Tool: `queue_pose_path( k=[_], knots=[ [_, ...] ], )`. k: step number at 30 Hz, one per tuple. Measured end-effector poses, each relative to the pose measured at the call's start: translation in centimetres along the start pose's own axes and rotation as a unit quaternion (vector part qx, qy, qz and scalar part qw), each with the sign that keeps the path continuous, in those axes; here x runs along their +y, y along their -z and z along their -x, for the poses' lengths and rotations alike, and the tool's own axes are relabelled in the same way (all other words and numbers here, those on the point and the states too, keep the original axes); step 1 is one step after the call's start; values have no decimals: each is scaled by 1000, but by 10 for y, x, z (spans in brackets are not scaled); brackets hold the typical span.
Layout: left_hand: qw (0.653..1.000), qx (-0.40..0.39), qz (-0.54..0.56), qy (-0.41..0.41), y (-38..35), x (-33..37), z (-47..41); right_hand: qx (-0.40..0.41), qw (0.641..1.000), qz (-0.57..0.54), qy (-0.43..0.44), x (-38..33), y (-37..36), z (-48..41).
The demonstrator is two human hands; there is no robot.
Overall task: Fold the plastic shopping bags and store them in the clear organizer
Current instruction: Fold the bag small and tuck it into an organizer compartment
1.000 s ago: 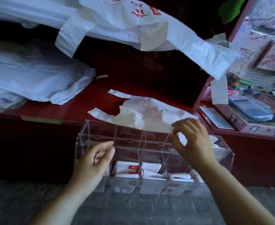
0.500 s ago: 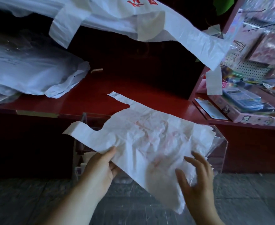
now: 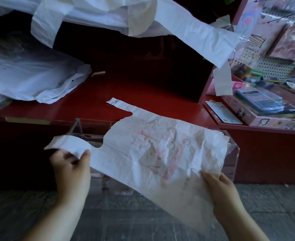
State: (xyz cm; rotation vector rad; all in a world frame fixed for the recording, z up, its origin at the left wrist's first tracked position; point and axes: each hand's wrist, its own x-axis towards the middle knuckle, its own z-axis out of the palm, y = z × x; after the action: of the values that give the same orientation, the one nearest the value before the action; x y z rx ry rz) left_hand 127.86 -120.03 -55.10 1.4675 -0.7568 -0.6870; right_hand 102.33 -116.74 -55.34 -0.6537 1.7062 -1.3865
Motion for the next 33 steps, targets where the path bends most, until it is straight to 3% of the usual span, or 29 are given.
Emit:
queue_pose_path(
  k=[3, 5, 7, 9, 12, 14, 16, 18, 22, 25, 33],
  knots=[
    [978, 38, -100, -181, 10, 10, 1, -45, 999, 8, -11, -12, 14, 3],
    [962, 6, -151, -226, 11, 9, -4, -72, 997, 23, -5, -19, 19, 7],
    [971, -89, -148, -168, 9, 12, -5, -96, 994, 45, -3, -21, 22, 10],
    [965, -192, -175, -49, 8, 10, 0, -117, 991, 69, -6, -19, 23, 10],
    [956, -225, -174, 66, -16, 3, -5, -160, 982, 102, -15, -21, 25, 15],
    [958, -266, -45, 99, -9, -3, -9, -191, 976, 108, -15, -26, 27, 20],
    [938, -294, 83, 163, -4, 8, -4, -208, 973, 102, -20, -29, 30, 23],
    [937, -292, 77, 176, -4, 12, -8, -205, 975, 81, -23, -27, 32, 21],
    [933, -341, -42, 107, 15, 6, -3, -110, 993, 43, 10, -20, 31, 14],
    [934, -340, -37, 102, 16, 11, -1, -82, 996, 7, 20, -19, 32, 9],
    [941, -313, 16, 128, 11, 11, -1, -172, 984, -41, -21, -20, 32, 9]
  ],
)
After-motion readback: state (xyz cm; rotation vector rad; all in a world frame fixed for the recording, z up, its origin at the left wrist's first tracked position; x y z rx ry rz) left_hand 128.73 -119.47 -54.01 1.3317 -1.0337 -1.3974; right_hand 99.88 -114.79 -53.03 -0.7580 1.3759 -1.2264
